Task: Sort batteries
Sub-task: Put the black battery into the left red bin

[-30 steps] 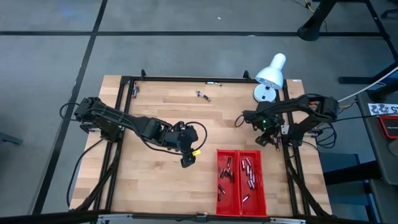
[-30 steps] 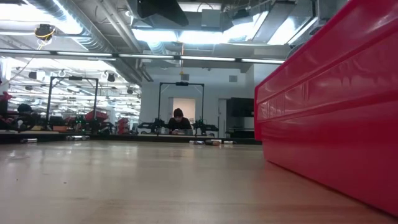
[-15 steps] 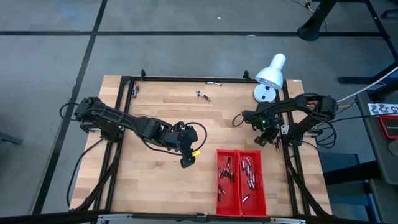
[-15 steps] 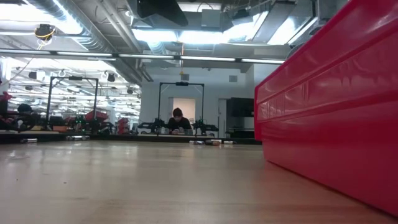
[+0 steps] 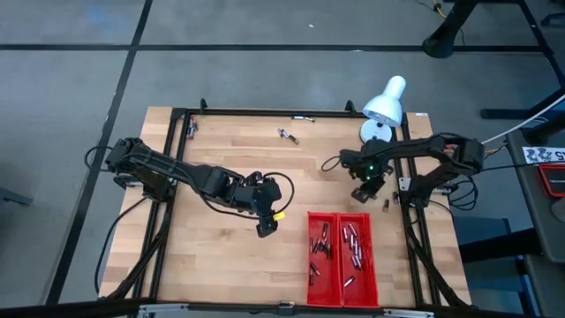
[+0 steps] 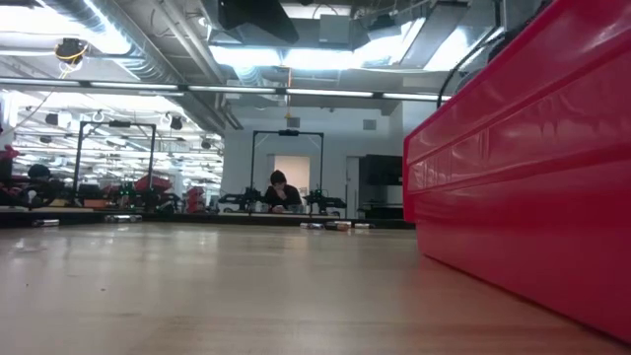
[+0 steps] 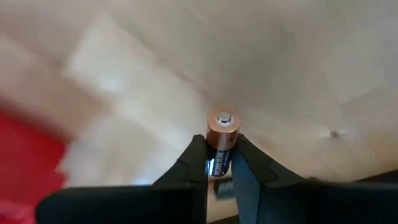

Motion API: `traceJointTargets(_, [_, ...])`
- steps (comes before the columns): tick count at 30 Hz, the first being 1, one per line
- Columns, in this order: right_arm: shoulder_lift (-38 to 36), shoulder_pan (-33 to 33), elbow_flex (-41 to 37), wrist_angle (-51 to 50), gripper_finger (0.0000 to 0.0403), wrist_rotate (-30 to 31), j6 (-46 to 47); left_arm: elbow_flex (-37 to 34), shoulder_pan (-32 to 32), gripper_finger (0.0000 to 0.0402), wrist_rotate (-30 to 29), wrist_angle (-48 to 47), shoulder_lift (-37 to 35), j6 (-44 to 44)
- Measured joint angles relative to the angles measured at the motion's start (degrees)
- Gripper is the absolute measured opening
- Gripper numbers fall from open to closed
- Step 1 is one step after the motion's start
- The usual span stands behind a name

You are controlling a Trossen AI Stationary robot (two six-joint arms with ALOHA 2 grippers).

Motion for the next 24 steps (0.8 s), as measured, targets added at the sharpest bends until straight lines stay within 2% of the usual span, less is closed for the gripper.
traceJointTargets(7, [-7.82, 2.38, 7.57, -1.9, 0.004, -1.6, 0.17, 0.0, 0.33, 0.0237, 0.0, 0.01, 0.0, 0.17])
traceJointTargets(15, [-14.35, 9.59, 21.25, -5.3, 0.004, -1.46, 2.6, 0.0, 0.81, 0.0237, 0.0, 0.09, 0.0, 0.17])
traceJointTargets(19, [-16.27, 16.88, 25.33, -4.53, 0.004, -0.71, 8.11, 0.0, 0.81, 0.0237, -0.02, 0.09, 0.0, -0.3])
traceJointTargets(24, [-16.35, 30.74, 25.54, 0.65, 0.004, 3.96, 15.76, 0.0, 0.7, 0.0237, 0.0, 0.09, 0.0, -0.74])
